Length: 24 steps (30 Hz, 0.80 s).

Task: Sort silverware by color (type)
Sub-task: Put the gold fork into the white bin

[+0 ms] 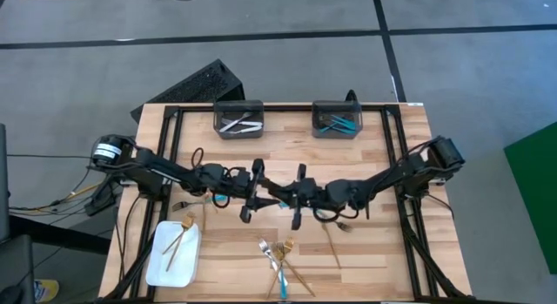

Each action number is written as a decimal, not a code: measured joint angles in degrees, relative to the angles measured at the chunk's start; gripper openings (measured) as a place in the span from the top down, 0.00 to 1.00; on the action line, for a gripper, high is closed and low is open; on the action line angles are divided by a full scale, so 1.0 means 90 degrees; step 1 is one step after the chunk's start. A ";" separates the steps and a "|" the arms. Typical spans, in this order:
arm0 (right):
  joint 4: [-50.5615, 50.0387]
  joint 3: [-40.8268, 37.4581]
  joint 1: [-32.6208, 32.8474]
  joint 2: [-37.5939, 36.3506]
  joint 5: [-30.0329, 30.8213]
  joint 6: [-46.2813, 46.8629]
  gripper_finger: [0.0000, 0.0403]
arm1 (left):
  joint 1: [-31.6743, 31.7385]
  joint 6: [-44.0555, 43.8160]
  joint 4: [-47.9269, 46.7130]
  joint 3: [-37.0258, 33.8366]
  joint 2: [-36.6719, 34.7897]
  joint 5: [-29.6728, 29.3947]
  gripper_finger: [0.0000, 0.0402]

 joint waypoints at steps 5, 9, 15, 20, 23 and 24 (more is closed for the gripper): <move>0.0040 0.0251 0.0069 0.0204 0.0148 -0.0187 0.97 | -0.0002 -0.0133 -0.0365 -0.0019 -0.0130 0.0078 0.73; 0.0006 0.0297 0.0142 0.0190 0.0186 -0.0285 0.97 | 0.0000 -0.0130 -0.0680 -0.0017 -0.0236 0.0028 0.77; 0.0010 0.0310 0.0191 0.0124 0.0325 -0.0319 0.97 | 0.0005 -0.0146 -0.1202 0.0010 -0.0541 -0.0028 0.77; 0.0257 0.0331 0.0218 0.0071 0.0321 -0.0483 0.95 | 0.0000 -0.0125 -0.1830 -0.0024 -0.0761 0.0004 0.67; 0.0325 0.0331 0.0205 0.0071 0.0194 -0.0451 0.94 | 0.0005 -0.0118 -0.1887 -0.0023 -0.0890 -0.0050 0.64; 0.0314 0.0331 0.0205 0.0071 0.0165 -0.0451 0.94 | 0.0005 -0.0113 -0.1917 -0.0021 -0.0911 -0.0073 0.64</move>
